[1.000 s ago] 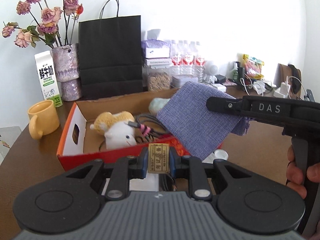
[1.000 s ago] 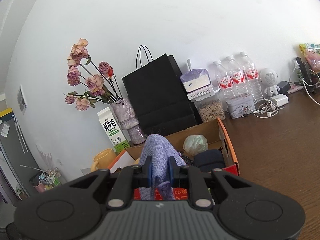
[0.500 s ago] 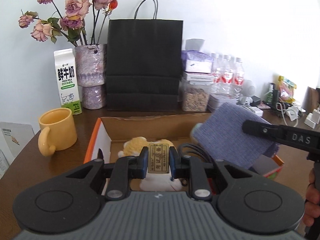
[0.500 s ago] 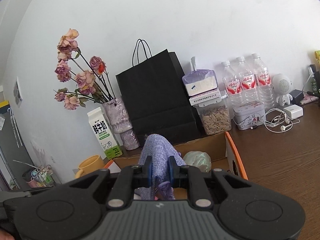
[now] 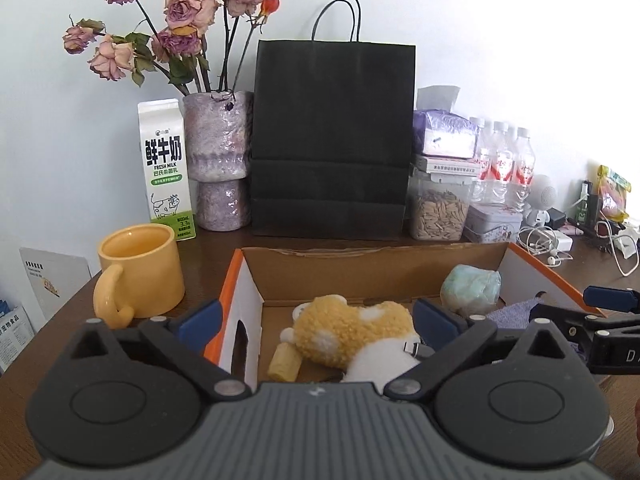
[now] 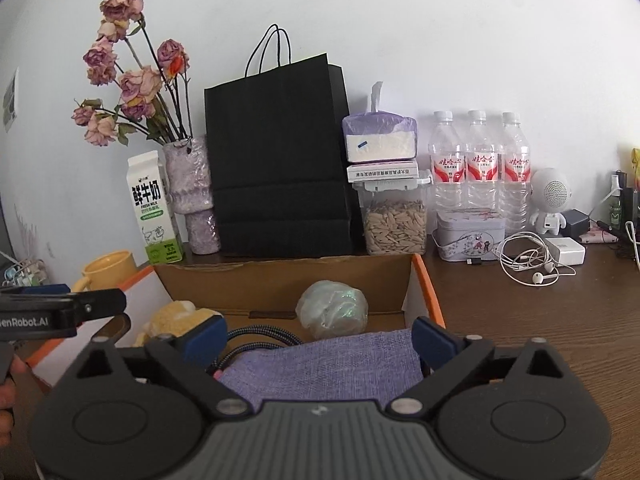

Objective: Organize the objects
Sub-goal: 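Open the left tool to drop the block into the box while the right tool releases the pouch, then move the right tool to the white bottle cap on the tissue and grasp it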

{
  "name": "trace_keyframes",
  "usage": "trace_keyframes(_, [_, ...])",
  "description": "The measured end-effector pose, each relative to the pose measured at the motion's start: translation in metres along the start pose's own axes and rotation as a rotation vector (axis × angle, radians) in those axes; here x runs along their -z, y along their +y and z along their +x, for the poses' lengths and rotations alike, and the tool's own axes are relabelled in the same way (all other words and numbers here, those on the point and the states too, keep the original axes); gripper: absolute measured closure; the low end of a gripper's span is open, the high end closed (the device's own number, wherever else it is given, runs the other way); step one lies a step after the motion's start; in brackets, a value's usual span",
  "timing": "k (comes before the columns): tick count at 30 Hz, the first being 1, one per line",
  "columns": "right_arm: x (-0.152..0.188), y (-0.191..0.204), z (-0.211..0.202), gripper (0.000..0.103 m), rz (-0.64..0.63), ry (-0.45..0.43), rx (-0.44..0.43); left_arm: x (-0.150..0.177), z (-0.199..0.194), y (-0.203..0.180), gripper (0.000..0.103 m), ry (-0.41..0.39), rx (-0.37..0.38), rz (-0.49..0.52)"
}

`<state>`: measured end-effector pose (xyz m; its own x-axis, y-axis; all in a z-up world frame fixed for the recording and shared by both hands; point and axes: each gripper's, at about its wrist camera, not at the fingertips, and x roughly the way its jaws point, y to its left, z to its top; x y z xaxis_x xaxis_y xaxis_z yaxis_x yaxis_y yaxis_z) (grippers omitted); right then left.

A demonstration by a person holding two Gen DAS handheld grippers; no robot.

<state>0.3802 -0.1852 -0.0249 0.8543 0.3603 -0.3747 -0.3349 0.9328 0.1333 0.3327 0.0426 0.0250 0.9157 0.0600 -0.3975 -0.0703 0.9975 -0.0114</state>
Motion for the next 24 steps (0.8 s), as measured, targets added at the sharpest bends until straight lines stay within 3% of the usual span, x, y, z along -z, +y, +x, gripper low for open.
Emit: trace_keyframes(24, [0.001,0.011,-0.022,0.000,-0.048,-0.016,0.023,0.000,-0.024,-0.005,0.000,-0.024,0.007,-0.002])
